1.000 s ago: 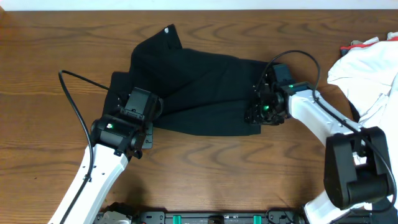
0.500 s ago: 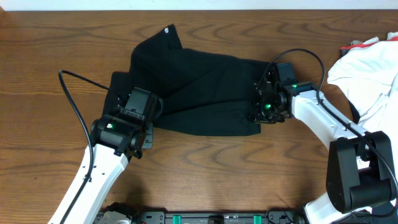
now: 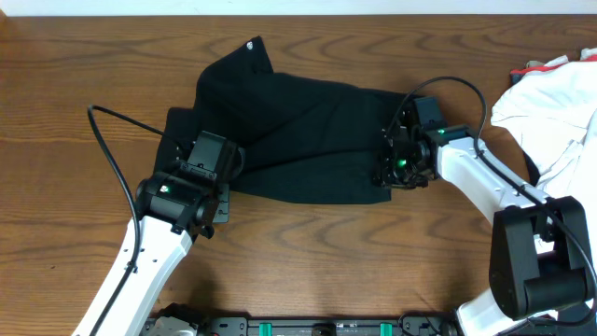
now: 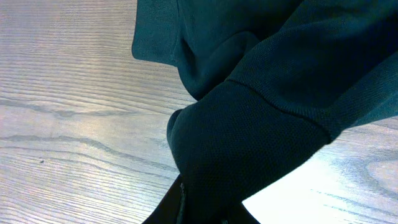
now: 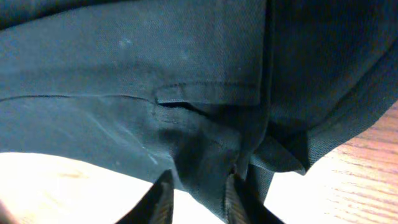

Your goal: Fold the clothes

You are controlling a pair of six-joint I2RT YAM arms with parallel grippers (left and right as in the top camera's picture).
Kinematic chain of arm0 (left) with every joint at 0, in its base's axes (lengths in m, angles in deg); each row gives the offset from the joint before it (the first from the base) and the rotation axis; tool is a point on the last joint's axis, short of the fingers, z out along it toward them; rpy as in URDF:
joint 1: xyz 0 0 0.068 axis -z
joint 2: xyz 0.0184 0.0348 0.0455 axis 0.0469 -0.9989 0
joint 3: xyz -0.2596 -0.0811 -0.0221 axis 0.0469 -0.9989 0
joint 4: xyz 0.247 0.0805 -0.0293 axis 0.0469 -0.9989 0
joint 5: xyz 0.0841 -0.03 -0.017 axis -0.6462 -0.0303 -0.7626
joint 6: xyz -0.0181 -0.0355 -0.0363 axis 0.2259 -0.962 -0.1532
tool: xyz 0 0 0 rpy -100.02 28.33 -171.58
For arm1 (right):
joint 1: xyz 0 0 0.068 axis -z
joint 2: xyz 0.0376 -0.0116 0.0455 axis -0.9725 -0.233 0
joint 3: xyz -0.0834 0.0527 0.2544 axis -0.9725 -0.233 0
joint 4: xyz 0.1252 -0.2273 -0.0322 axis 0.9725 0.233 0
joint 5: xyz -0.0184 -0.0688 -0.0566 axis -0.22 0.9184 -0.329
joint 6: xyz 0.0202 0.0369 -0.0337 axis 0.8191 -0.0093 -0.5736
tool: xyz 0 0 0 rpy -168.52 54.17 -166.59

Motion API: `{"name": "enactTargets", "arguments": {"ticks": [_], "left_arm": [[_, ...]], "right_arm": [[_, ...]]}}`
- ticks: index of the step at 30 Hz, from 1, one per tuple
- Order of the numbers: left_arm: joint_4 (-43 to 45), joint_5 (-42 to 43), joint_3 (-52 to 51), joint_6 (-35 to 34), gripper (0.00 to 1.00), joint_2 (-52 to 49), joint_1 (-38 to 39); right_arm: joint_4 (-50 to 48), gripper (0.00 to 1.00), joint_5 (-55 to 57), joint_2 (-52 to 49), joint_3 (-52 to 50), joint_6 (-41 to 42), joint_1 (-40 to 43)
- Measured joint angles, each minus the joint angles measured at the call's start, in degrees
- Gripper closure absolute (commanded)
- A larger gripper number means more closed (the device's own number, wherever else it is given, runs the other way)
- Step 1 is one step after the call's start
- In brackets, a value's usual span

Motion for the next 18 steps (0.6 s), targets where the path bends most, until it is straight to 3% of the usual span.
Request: {"name": "enactTargets", "arguments": {"ticks": [2,9,18], "left_arm": [[0.0,0.0,0.0,0.0,0.87,0.0,0.0],[-1.66,-0.07,0.0,-0.11,0.87,0.0,0.0],[-4.66,-0.87,-0.02,-0.44,0.91,0.76,0.0]], "right_arm": [[0.13,0.99,0.22,0.0,-0.48,0.44,0.0],[3.8,0.99,1.46,3.45,-0.72,-0.85,1.18],[17.99,0.97,17.0,27.8,-0.72,-2.03,4.83]]}}
